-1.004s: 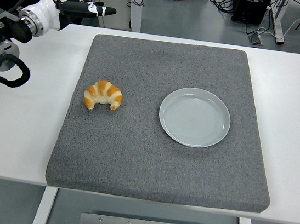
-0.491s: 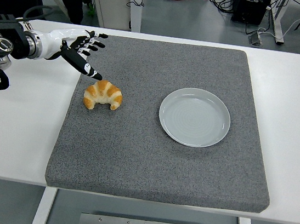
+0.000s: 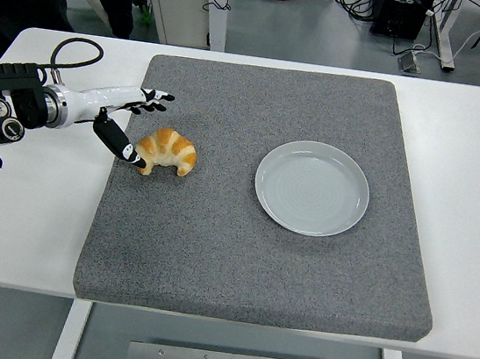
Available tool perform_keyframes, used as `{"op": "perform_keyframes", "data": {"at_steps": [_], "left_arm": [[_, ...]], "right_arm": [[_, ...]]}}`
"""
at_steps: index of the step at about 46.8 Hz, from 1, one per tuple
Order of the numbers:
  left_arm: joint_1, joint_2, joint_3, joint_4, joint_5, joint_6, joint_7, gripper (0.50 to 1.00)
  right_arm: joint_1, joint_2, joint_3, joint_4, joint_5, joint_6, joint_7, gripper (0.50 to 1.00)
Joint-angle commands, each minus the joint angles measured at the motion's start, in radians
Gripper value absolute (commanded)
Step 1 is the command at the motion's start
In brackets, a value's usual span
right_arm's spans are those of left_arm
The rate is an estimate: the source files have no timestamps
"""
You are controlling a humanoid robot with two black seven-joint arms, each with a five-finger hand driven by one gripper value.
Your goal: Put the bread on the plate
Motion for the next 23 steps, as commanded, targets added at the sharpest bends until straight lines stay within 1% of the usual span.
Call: {"op": "perform_keyframes", "data": {"at_steps": [1, 8, 14, 17, 23], "left_arm": [[0.038, -0.01, -0.036, 0.011, 0.006, 0.007, -0.019, 0.963], [0.075, -0.039, -0.05, 0.055, 0.052, 0.048, -0.025, 0.963], [0.1, -0.048, -0.051, 0.075, 0.098, 0.064, -0.032, 0.963], [0.107, -0.051, -0.051, 0.087, 0.114, 0.079, -0.052, 0.963], [0.126, -0.085, -0.05, 0.123, 0.123, 0.122, -0.106, 0.963]], "right_arm": [[-0.001, 0.0, -0.001, 0.0, 0.0, 0.0, -0.001, 1.0], [-0.001, 0.0, -0.001, 0.0, 0.0, 0.0, 0.0, 1.0], [-0.001, 0.0, 0.0, 0.0, 0.0, -0.001, 0.0, 1.0], [-0.001, 0.0, 0.0, 0.0, -0.002, -0.001, -0.001, 1.0], [-0.001, 0.0, 0.0, 0.0, -0.002, -0.001, -0.001, 1.0]]}}
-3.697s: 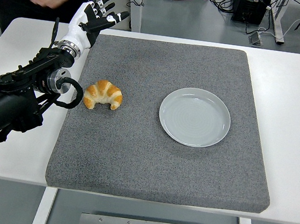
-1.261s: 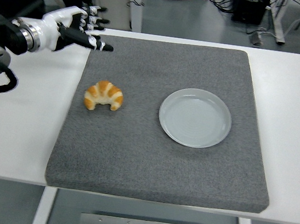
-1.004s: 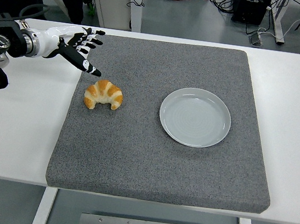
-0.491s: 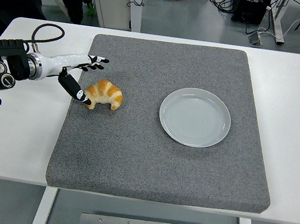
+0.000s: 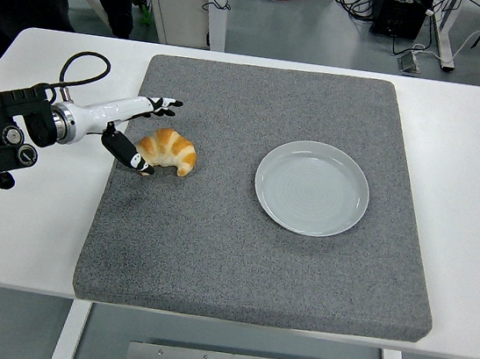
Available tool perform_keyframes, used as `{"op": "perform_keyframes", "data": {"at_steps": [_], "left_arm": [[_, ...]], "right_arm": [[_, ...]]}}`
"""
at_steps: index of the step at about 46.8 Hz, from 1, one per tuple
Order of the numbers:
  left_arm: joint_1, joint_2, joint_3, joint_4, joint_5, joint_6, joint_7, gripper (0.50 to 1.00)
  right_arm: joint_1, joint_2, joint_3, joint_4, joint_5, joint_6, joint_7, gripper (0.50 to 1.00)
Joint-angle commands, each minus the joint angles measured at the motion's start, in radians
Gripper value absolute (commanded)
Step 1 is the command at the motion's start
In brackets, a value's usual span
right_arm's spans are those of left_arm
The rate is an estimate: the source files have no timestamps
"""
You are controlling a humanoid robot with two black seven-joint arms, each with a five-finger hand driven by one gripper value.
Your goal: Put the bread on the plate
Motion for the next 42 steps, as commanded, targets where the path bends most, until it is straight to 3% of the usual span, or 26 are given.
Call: {"op": "perform_keyframes", "data": {"at_steps": [1, 9, 33, 37, 42], "left_arm": [[0.007, -0.019, 0.002, 0.024, 0.002, 0.022, -0.025, 0.963], [0.041, -0.068, 0.002, 0.092, 0.002, 0.052, -0.057, 0.963], [0.069, -0.138, -0.001, 0.196, -0.016, 0.065, -0.092, 0.946], [0.076, -0.145, -0.001, 0.21, -0.016, 0.065, -0.103, 0.898], [0.084, -0.146, -0.001, 0.213, -0.016, 0.065, -0.111, 0.757]], "right_arm": [[0.0, 0.0, 0.0, 0.0, 0.001, -0.001, 0.0, 1.0], [0.0, 0.0, 0.0, -0.002, -0.001, -0.001, 0.0, 1.0], [0.0, 0.0, -0.003, -0.002, -0.001, -0.001, 0.0, 1.0], [0.0, 0.0, -0.003, -0.002, -0.001, -0.001, 0.0, 1.0], [0.0, 0.0, -0.003, -0.002, -0.001, -0.001, 0.0, 1.0]]}}
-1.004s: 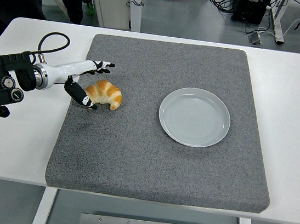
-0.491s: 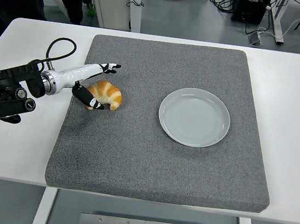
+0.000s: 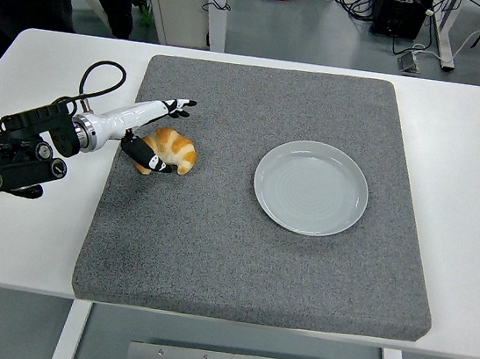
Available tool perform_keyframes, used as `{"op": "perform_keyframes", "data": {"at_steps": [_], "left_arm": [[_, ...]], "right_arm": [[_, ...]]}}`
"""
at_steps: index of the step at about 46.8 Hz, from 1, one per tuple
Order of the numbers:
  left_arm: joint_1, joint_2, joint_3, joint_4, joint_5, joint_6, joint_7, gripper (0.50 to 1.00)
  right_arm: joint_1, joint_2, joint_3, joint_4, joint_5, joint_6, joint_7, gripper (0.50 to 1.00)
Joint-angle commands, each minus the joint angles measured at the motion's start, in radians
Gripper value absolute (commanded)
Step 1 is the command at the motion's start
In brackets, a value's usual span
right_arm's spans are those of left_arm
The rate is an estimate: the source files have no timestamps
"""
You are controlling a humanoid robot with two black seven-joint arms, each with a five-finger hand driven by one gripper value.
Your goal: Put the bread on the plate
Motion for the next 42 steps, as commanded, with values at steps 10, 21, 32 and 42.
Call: {"op": "perform_keyframes", "data": {"at_steps": [10, 21, 32, 42], "left_arm": [[0.003, -0.002, 0.002, 0.005, 0.001, -0.003, -0.021, 0.5], [-0.009, 0.004, 0.003, 0.008, 0.001, -0.003, -0.07, 0.5], [-0.034, 0.01, 0.003, 0.008, 0.0, -0.003, -0.073, 0.5], [-0.092, 0.018, 0.002, 0.008, -0.002, -0.003, -0.073, 0.5]], "right_arm": [[0.0, 0.0, 0.0, 0.0, 0.0, 0.0, 0.0, 1.0], [0.0, 0.0, 0.002, 0.002, 0.001, 0.0, 0.0, 1.0], [0.0, 0.0, 0.002, 0.002, 0.001, 0.0, 0.0, 1.0], [0.0, 0.0, 0.0, 0.002, 0.0, 0.0, 0.0, 1.0]]}}
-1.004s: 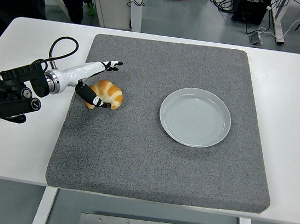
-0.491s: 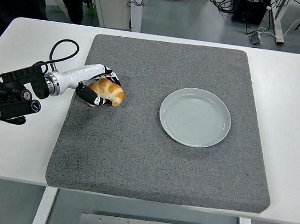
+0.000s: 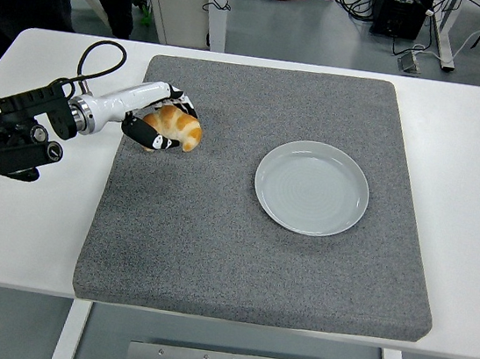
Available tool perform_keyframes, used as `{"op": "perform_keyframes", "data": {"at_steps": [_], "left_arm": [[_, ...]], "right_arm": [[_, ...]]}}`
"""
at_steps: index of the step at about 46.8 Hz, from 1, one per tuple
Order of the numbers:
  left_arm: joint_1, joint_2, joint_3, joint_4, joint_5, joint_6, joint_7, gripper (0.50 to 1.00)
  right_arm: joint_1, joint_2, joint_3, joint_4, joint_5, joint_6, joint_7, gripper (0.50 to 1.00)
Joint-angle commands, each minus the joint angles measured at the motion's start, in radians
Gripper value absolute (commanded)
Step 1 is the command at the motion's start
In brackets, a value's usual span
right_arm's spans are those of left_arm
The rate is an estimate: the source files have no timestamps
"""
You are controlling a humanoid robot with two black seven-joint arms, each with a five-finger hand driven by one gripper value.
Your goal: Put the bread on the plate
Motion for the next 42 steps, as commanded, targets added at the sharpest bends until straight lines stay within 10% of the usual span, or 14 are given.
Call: {"op": "perform_keyframes", "data": {"at_steps": [1, 42], "left_arm": [[-0.029, 0.006, -0.002, 0.0, 0.0, 0.0, 0.001, 0.5], [-0.391, -0.02, -0.006, 0.0, -0.019, -0.101, 0.014, 0.5]], "right_arm": [[0.0, 0.0, -0.001, 0.0, 0.0, 0.0, 0.0, 1.0], [0.002, 0.0, 0.001, 0.0, 0.001, 0.0, 0.0, 1.0]]}}
